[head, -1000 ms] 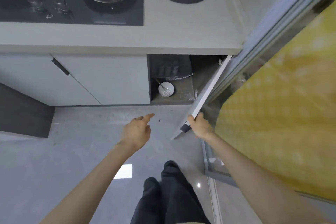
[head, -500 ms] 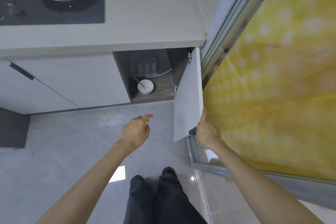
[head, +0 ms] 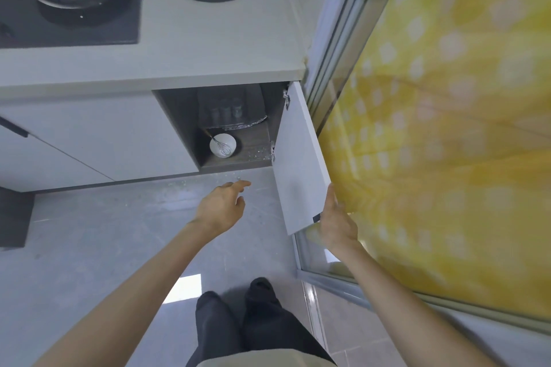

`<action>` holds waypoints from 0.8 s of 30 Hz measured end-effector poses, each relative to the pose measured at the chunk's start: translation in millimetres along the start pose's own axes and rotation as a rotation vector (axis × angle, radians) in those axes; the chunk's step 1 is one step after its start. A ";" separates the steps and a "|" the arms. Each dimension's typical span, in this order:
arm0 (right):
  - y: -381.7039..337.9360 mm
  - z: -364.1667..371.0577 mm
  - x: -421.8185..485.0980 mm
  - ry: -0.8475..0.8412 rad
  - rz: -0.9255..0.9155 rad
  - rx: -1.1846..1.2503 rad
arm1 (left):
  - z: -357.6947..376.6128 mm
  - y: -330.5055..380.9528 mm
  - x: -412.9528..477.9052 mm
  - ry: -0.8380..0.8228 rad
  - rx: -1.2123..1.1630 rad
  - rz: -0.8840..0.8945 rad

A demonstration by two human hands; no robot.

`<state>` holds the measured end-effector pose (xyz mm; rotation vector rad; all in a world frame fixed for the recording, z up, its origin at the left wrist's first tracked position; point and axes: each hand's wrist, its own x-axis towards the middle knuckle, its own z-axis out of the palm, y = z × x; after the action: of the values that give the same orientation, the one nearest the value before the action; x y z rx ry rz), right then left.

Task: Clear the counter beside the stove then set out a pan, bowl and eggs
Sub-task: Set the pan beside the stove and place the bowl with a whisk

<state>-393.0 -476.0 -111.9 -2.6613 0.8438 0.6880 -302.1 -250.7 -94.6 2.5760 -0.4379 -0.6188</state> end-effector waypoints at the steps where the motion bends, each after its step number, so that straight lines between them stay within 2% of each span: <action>1: 1.1 0.8 -1.3 0.005 -0.009 0.005 | -0.6 2.0 2.4 -0.003 -0.004 -0.005; 5: -1.7 2.2 -7.9 0.034 -0.087 -0.006 | -2.9 0.7 12.0 -0.020 -0.032 -0.038; 9: -21.6 -4.7 -7.0 0.171 -0.224 -0.110 | -9.4 -9.9 22.1 -0.043 -0.062 -0.052; 15: -93.2 -8.9 20.5 0.184 -0.340 -0.093 | -28.0 -57.3 52.0 -0.066 -0.206 -0.147; 20: -158.3 19.9 68.6 0.044 -0.286 0.113 | -37.7 -123.3 96.4 -0.086 -0.339 -0.285; 24: -200.8 59.8 125.8 -0.109 -0.078 0.474 | -24.0 -174.3 141.1 -0.113 -0.400 -0.342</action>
<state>-204.3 -352.6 -206.2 -2.1999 0.7581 0.5297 -136.6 -150.8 -210.7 2.2480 0.0947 -0.8731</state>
